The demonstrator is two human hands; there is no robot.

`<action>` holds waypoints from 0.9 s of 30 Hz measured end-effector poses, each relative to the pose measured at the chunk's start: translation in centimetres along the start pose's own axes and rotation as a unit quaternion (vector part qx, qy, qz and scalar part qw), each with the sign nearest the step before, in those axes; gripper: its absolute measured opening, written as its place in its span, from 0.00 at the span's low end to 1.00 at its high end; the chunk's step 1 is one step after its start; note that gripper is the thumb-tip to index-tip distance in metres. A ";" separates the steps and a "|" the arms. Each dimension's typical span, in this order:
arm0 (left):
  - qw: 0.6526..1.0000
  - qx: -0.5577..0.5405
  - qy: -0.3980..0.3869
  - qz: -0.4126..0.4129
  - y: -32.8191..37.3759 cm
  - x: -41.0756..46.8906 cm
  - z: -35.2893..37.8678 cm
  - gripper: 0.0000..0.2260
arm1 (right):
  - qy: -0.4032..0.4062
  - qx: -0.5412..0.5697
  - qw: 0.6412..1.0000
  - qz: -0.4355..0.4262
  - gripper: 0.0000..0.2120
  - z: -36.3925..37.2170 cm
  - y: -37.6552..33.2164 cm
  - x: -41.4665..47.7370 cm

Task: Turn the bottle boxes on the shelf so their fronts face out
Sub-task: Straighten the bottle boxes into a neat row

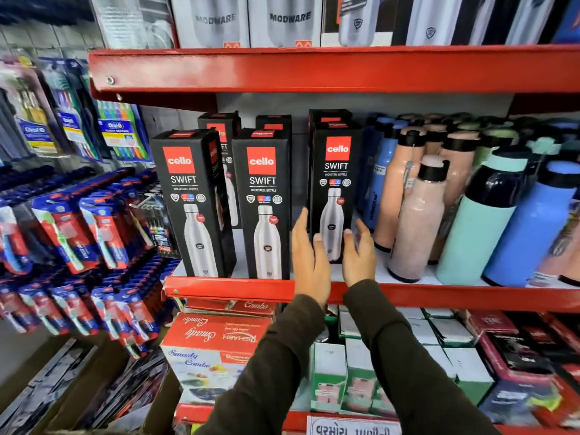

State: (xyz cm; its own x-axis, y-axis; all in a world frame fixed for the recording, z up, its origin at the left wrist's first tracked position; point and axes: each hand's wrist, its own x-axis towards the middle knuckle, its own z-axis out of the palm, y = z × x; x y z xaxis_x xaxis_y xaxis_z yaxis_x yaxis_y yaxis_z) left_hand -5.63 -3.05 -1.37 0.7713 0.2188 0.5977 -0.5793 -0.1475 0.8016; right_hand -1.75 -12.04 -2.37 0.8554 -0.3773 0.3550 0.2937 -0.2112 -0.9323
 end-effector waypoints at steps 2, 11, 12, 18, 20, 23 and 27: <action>0.998 -0.007 -0.003 -0.060 -0.3 1.6 1.3 0.23 | -0.017 -0.011 1.000 0.018 0.24 -0.1 0.2 1.5; 0.961 -0.001 -0.020 -0.275 -3.7 5.0 3.5 0.22 | -0.051 -0.047 0.996 0.055 0.18 -0.2 1.8 4.2; 0.962 0.000 -0.015 -0.273 -3.9 5.0 3.5 0.21 | -0.048 -0.052 0.996 0.049 0.17 -0.3 1.9 4.3; 0.965 -0.001 0.018 -0.262 -4.2 4.5 3.2 0.19 | -0.038 -0.068 0.997 0.018 0.16 -1.2 2.0 3.8; 0.966 -0.010 0.031 -0.257 -4.1 3.9 3.1 0.18 | -0.028 -0.066 0.997 0.007 0.16 -1.4 2.0 3.1; 0.968 -0.019 0.040 -0.247 -3.8 2.8 2.7 0.18 | -0.019 -0.065 0.998 -0.006 0.15 -1.8 1.7 1.8; 0.972 -0.009 0.039 -0.233 -3.4 1.2 1.8 0.18 | -0.020 -0.054 0.998 -0.015 0.13 -2.4 1.4 0.0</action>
State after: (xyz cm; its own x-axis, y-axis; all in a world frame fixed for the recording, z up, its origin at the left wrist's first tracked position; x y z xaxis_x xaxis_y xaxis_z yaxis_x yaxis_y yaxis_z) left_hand -2.29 -4.03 -3.32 0.9292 0.3298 0.1665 -0.1766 0.0009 0.9843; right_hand -2.42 -14.52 -3.53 0.8640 -0.3336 0.3771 0.2731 -0.3187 -0.9077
